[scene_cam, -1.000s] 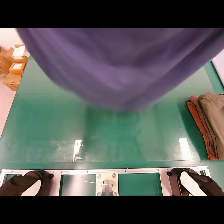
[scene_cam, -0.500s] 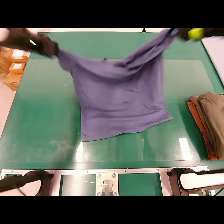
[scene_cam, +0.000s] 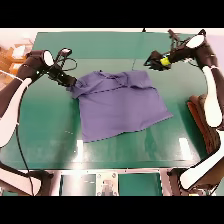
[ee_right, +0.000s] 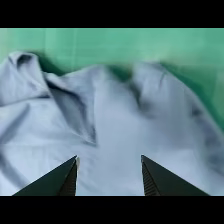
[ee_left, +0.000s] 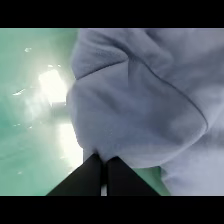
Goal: Fold the shirts.
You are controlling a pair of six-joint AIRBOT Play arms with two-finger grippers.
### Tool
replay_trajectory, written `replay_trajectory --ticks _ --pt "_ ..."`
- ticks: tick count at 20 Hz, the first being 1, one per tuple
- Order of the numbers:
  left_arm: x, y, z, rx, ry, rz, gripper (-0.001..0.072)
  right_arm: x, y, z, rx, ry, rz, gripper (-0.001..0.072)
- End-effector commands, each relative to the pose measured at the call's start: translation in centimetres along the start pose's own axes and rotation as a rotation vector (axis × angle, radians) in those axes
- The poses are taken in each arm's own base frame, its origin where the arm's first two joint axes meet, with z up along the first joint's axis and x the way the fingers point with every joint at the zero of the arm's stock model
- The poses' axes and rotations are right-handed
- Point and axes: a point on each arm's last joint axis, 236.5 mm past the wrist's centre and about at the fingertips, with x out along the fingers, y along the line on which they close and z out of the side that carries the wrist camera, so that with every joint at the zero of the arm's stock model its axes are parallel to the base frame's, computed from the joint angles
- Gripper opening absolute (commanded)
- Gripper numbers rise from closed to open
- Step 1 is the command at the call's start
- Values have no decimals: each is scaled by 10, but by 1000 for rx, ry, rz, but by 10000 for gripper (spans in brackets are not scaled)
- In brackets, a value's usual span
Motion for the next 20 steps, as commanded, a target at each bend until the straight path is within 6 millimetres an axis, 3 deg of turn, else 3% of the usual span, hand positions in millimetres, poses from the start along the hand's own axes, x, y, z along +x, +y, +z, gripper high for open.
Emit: replay_trajectory --ticks 1,3,7,9,10,12,15,17,19,20 --pt "10 2 -5 31 23 0 25 -49 -40 -28 118 139 -31 413" --pt "10 2 -2 31 13 3 25 -70 -66 -63 200 243 -89 382" --pt "10 2 -1 57 9 4 25 -80 -100 -170 304 442 -247 319" --pt "10 2 -5 59 26 0 25 -77 -100 -229 359 494 -252 285" --pt "10 1 -8 70 36 -3 25 -75 -99 -259 382 511 -252 212" --pt "10 0 -12 89 53 -7 25 -66 -79 -308 439 503 -176 208" --pt "10 -1 -16 103 72 -12 25 -41 -47 -354 520 402 -33 210" --pt "10 0 -15 103 68 -11 25 -23 -54 -372 580 347 -29 210" --pt "10 -1 -15 102 67 -12 25 -5 -71 -370 651 245 -51 209" --pt "10 -1 -15 102 67 -12 25 -1 -71 -368 682 220 -36 212"
